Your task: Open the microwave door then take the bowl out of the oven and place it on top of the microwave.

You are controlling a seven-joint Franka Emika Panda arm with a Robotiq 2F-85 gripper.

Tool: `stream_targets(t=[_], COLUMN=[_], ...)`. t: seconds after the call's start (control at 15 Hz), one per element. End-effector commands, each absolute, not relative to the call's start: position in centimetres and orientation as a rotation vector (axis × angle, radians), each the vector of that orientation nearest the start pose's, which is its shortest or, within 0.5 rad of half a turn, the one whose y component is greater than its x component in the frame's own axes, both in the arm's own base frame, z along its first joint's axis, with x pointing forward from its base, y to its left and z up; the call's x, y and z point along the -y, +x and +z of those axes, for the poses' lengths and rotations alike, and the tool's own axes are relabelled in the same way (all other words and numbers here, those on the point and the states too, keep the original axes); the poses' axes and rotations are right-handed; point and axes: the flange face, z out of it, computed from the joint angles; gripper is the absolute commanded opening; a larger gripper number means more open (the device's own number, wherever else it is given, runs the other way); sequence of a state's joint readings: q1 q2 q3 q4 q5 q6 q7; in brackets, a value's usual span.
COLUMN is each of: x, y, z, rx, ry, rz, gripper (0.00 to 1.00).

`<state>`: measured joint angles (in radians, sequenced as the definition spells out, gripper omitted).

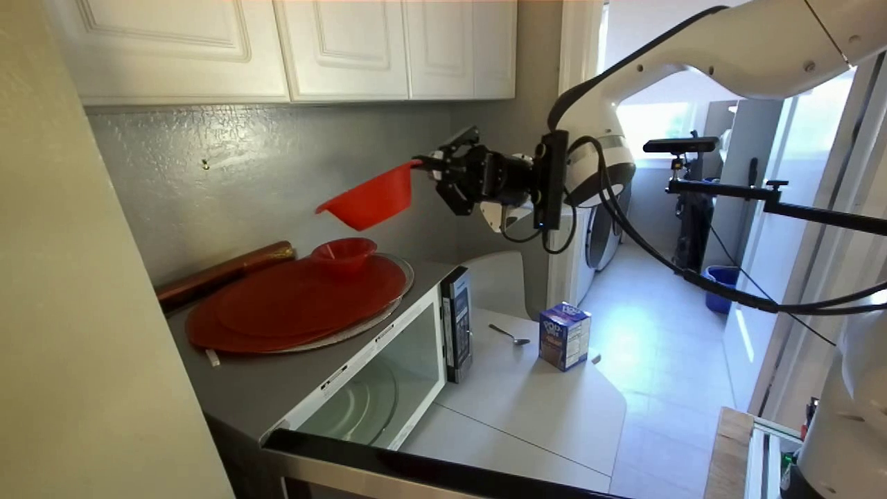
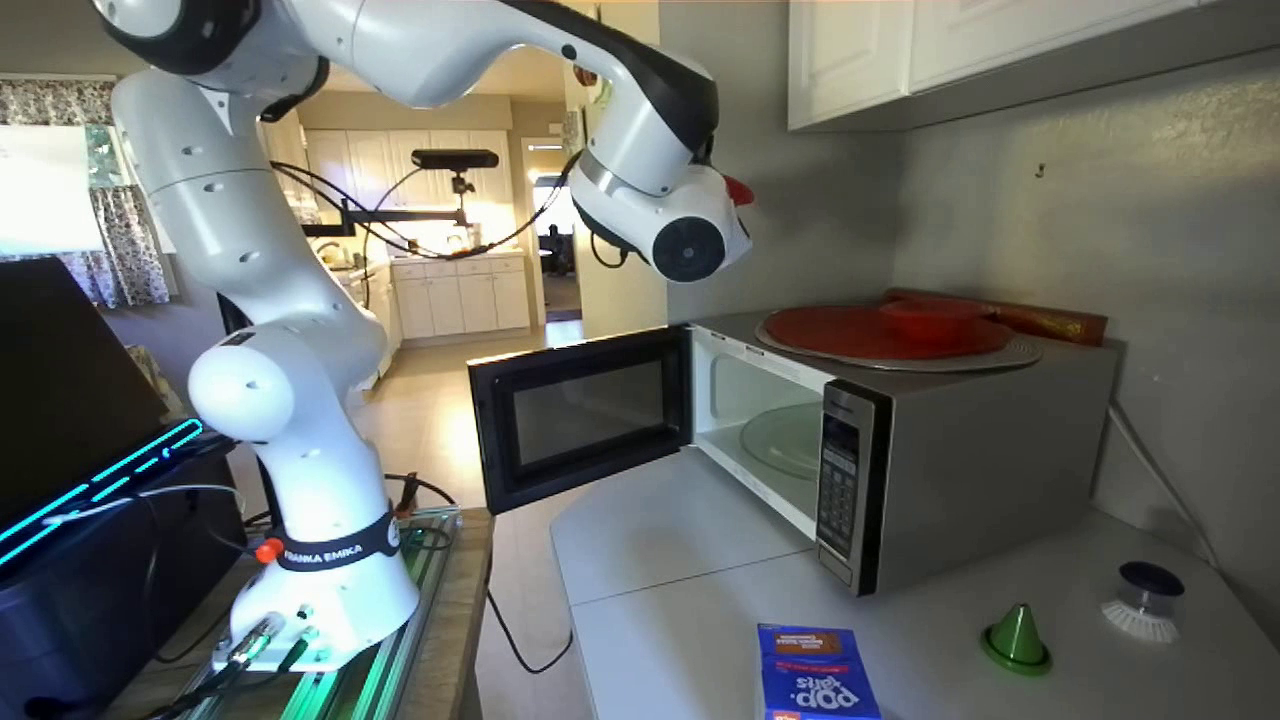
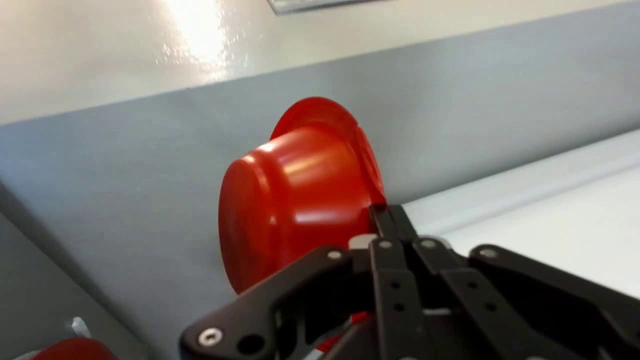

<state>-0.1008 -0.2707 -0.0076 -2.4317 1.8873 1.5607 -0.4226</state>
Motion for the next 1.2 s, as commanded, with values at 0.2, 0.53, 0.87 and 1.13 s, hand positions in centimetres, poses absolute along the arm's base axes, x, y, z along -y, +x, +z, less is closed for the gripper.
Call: stream_targets(t=[0.2, 0.53, 0.87, 1.13], x=[-9.7, -11.0, -12.2, -10.1], y=[51.0, 54.0, 57.1, 59.5], z=[49.5, 47.5, 44.1, 42.2], rx=[-0.634, -0.794, -0.811, -0.756], ry=[-1.253, -1.216, -1.188, -1.218], rz=[-0.228, -0.360, -0.539, -0.645], gripper=[0.00, 0.00, 0.00, 0.00])
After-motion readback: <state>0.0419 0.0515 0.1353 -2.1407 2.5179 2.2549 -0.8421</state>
